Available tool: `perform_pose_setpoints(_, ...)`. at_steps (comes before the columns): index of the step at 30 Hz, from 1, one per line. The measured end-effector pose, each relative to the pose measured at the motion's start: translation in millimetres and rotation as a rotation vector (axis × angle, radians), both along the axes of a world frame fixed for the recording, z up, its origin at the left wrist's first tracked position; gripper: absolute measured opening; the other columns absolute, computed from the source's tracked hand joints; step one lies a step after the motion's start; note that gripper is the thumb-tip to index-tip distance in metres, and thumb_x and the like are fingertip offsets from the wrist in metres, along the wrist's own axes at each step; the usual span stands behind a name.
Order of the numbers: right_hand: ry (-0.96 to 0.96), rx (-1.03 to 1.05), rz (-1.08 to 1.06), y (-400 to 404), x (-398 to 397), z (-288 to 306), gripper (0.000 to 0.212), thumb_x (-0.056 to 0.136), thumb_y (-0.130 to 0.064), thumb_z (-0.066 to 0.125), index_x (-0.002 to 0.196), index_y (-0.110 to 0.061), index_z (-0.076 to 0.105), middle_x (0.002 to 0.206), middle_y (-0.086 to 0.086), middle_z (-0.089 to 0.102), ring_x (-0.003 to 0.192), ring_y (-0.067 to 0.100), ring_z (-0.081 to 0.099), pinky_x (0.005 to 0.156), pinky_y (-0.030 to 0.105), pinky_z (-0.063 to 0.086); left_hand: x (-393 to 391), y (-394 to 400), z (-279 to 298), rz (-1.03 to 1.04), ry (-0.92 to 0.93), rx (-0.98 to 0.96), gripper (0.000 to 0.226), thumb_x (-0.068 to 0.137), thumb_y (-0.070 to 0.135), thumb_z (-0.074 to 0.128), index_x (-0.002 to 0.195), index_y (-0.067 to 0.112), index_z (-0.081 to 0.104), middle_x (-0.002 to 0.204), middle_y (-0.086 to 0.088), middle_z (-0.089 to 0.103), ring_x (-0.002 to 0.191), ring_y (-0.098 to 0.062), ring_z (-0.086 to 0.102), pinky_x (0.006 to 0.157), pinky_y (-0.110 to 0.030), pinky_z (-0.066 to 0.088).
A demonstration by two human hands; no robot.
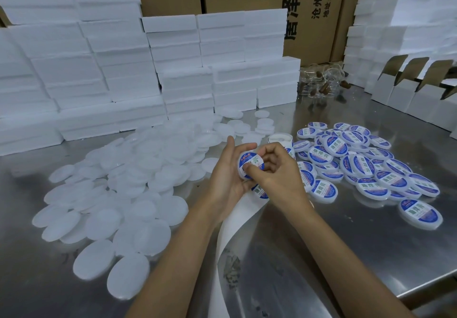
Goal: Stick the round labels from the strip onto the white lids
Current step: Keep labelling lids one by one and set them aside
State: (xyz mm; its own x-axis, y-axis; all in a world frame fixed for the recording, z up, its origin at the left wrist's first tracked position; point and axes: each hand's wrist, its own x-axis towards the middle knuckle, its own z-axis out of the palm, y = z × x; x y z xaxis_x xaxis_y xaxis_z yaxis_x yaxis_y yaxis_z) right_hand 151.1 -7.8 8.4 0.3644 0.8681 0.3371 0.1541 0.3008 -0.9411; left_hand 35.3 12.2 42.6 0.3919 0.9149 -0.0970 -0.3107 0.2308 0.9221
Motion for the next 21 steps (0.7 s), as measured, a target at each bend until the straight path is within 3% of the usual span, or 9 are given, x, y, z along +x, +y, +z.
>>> perform_pose_setpoints(3, -0.016, -0.014, -0.022, 2, 1, -2, 0.03, 0.08, -0.006, 0.075, 0.091, -0.027, 0.057, 0.096, -0.001, 0.069, 0.086, 0.017, 0.07, 0.066, 0.029, 0.06, 2, -2, 0, -0.007, -0.029, 0.008, 0.062, 0.106, 0.049, 0.031, 0.139, 0.0, 0.052, 0.117, -0.016, 0.068, 0.109, -0.029, 0.064, 0.097, -0.04, 0.053)
perform_pose_setpoints(7, -0.108, -0.008, -0.098, 3, 2, -5, 0.031, 0.076, -0.02, 0.082, 0.095, -0.03, 0.06, 0.097, -0.007, 0.064, 0.071, -0.001, 0.058, 0.064, 0.01, 0.048, 1, -1, -1, -0.006, -0.083, 0.001, 0.061, 0.107, 0.046, 0.032, 0.14, -0.002, 0.049, 0.12, -0.02, 0.069, 0.111, -0.037, 0.067, 0.093, -0.04, 0.057)
perform_pose_setpoints(10, -0.106, -0.039, -0.119, 4, 4, -6, 0.051, 0.073, -0.034, 0.086, 0.11, -0.027, 0.053, 0.097, -0.006, 0.059, 0.07, -0.007, 0.056, 0.063, 0.008, 0.045, -2, 3, -3, -0.006, -0.15, -0.018, 0.06, 0.107, 0.047, 0.033, 0.137, -0.001, 0.053, 0.117, -0.024, 0.067, 0.109, -0.038, 0.069, 0.091, -0.041, 0.058)
perform_pose_setpoints(12, -0.152, -0.087, -0.143, 4, 4, -5, 0.063, 0.066, -0.05, 0.086, 0.112, -0.029, 0.049, 0.1, -0.009, 0.057, 0.074, -0.006, 0.054, 0.063, 0.009, 0.043, -3, 6, -5, -0.016, -0.215, -0.051, 0.059, 0.106, 0.049, 0.033, 0.133, 0.001, 0.056, 0.123, -0.028, 0.065, 0.119, -0.043, 0.064, 0.102, -0.048, 0.053)
perform_pose_setpoints(15, -0.342, -0.078, -0.202, 2, 1, -7, 0.062, 0.061, -0.071, 0.076, 0.095, -0.028, 0.048, 0.094, -0.016, 0.052, 0.081, -0.002, 0.051, 0.062, 0.013, 0.038, -4, 10, -10, -0.032, -0.264, -0.088, 0.057, 0.106, 0.051, 0.033, 0.126, 0.003, 0.059, 0.134, -0.03, 0.06, 0.131, -0.044, 0.054, 0.115, -0.055, 0.039)
perform_pose_setpoints(18, -0.52, -0.056, -0.253, 1, 1, -10, 0.055, 0.072, -0.076, 0.06, 0.077, -0.023, 0.048, 0.082, -0.011, 0.05, 0.079, 0.007, 0.051, 0.061, 0.025, 0.04, -5, 11, -12, -0.069, -0.28, -0.085, 0.054, 0.106, 0.05, 0.033, 0.117, 0.006, 0.061, 0.122, -0.026, 0.068, 0.115, -0.039, 0.066, 0.105, -0.049, 0.05)
perform_pose_setpoints(21, -0.551, 0.03, -0.257, 1, 3, -11, 0.048, 0.094, -0.058, 0.05, 0.071, -0.017, 0.055, 0.065, -0.005, 0.055, 0.065, 0.012, 0.051, 0.057, 0.032, 0.039, -7, 11, -11, -0.09, -0.293, -0.086, 0.051, 0.106, 0.049, 0.036, 0.111, 0.007, 0.064, 0.115, -0.021, 0.071, 0.101, -0.031, 0.07, 0.092, -0.043, 0.055)
